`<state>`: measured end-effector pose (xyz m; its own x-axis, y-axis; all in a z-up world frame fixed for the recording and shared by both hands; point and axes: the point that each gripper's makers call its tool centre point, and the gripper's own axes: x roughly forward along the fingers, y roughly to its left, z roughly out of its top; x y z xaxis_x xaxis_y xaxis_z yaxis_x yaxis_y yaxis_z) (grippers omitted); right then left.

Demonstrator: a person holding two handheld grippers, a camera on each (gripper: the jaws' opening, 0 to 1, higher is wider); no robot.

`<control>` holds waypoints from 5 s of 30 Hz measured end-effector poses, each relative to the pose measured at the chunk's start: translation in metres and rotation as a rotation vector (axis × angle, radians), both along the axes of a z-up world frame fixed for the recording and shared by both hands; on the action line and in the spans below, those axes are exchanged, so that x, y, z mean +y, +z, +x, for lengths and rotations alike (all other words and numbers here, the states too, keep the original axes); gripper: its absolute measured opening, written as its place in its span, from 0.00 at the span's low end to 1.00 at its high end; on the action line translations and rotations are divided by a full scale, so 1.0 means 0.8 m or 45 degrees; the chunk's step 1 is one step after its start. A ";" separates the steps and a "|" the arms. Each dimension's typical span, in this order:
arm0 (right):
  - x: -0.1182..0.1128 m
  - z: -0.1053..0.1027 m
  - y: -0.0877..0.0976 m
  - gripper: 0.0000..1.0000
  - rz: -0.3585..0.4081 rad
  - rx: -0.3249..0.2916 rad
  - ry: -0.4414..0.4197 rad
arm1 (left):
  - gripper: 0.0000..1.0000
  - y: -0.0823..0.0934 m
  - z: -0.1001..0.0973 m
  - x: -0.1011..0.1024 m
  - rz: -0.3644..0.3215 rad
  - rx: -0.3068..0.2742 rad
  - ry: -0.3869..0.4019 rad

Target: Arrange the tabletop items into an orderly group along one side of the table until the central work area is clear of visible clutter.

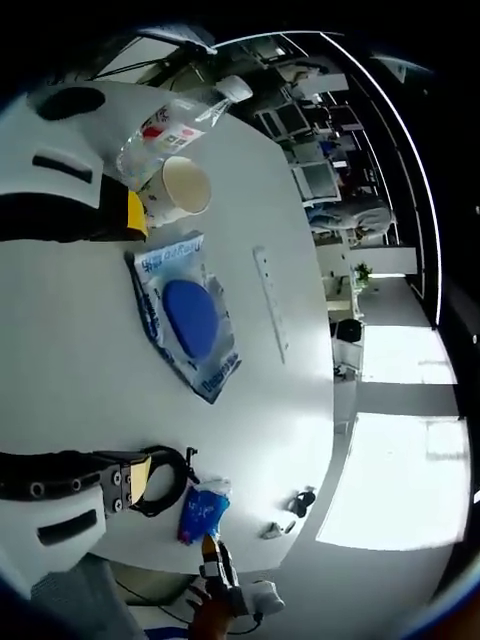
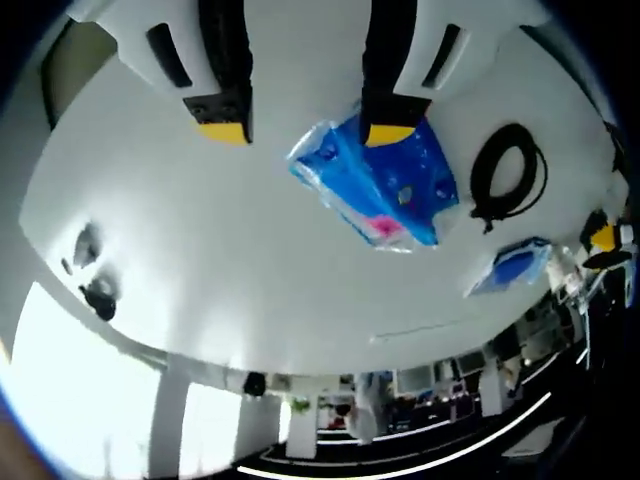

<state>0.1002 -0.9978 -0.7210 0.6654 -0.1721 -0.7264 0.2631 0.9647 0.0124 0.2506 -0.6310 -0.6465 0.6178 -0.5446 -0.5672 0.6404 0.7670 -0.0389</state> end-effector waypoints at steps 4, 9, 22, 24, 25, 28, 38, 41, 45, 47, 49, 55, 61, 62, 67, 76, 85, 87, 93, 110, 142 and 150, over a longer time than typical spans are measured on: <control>0.005 -0.004 -0.011 0.27 0.040 0.032 -0.005 | 0.84 -0.006 -0.005 -0.009 0.001 0.013 -0.020; 0.007 -0.003 -0.014 0.11 0.071 0.051 0.008 | 0.83 -0.008 -0.010 -0.014 0.008 0.020 -0.045; 0.021 0.021 0.009 0.00 0.182 -0.026 0.012 | 0.81 -0.014 -0.015 -0.018 0.007 0.044 -0.062; 0.027 0.028 0.017 0.00 0.206 -0.055 0.023 | 0.80 -0.014 -0.015 -0.022 0.001 0.043 -0.074; 0.028 0.030 0.019 0.00 0.203 -0.054 0.024 | 0.80 -0.014 -0.014 -0.023 -0.001 0.045 -0.076; 0.031 0.040 0.032 0.00 0.237 -0.099 0.011 | 0.79 -0.013 -0.014 -0.029 -0.016 0.052 -0.078; 0.038 0.070 0.066 0.00 0.305 -0.197 0.027 | 0.73 -0.011 -0.024 -0.064 -0.055 0.080 -0.148; 0.045 0.077 0.072 0.00 0.314 -0.209 0.051 | 0.67 -0.009 -0.028 -0.074 -0.057 0.083 -0.192; 0.056 0.082 0.075 0.00 0.333 -0.203 0.094 | 0.61 -0.008 -0.030 -0.080 -0.078 0.111 -0.204; 0.062 0.085 0.077 0.00 0.359 -0.207 0.100 | 0.58 -0.009 -0.030 -0.084 -0.083 0.113 -0.218; 0.068 0.087 0.079 0.00 0.378 -0.209 0.111 | 0.51 -0.009 -0.035 -0.090 -0.087 0.127 -0.255; 0.087 0.094 0.090 0.00 0.401 -0.232 0.153 | 0.38 -0.009 -0.044 -0.110 -0.097 0.146 -0.308; 0.100 0.100 0.097 0.00 0.433 -0.250 0.174 | 0.34 -0.006 -0.048 -0.127 -0.102 0.149 -0.341; 0.103 0.100 0.099 0.00 0.434 -0.249 0.180 | 0.34 -0.006 -0.049 -0.131 -0.106 0.149 -0.347; 0.114 0.103 0.102 0.00 0.450 -0.257 0.202 | 0.33 -0.003 -0.049 -0.140 -0.112 0.152 -0.356; 0.127 0.104 0.104 0.00 0.476 -0.257 0.227 | 0.31 0.001 -0.047 -0.158 -0.126 0.152 -0.368; 0.128 0.102 0.101 0.00 0.487 -0.249 0.239 | 0.24 0.002 -0.044 -0.181 -0.132 0.158 -0.387; 0.129 0.102 0.100 0.00 0.497 -0.248 0.239 | 0.23 0.001 -0.042 -0.185 -0.128 0.167 -0.388; 0.130 0.103 0.098 0.00 0.508 -0.244 0.240 | 0.11 -0.002 -0.039 -0.196 -0.125 0.195 -0.400; 0.112 0.130 0.089 0.00 0.458 -0.228 0.314 | 0.03 -0.019 -0.021 -0.209 -0.080 0.221 -0.380; 0.098 0.205 0.060 0.00 0.221 -0.205 0.497 | 0.02 -0.045 0.039 -0.220 -0.083 0.252 -0.253; 0.097 0.218 0.040 0.00 0.147 -0.157 0.554 | 0.02 -0.060 0.051 -0.222 -0.059 0.282 -0.232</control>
<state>0.2744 -0.9202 -0.6887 0.7403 0.2195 -0.6354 -0.1761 0.9755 0.1317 0.2914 -0.8083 -0.6945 0.3713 -0.6638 -0.6493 0.7397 0.6341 -0.2253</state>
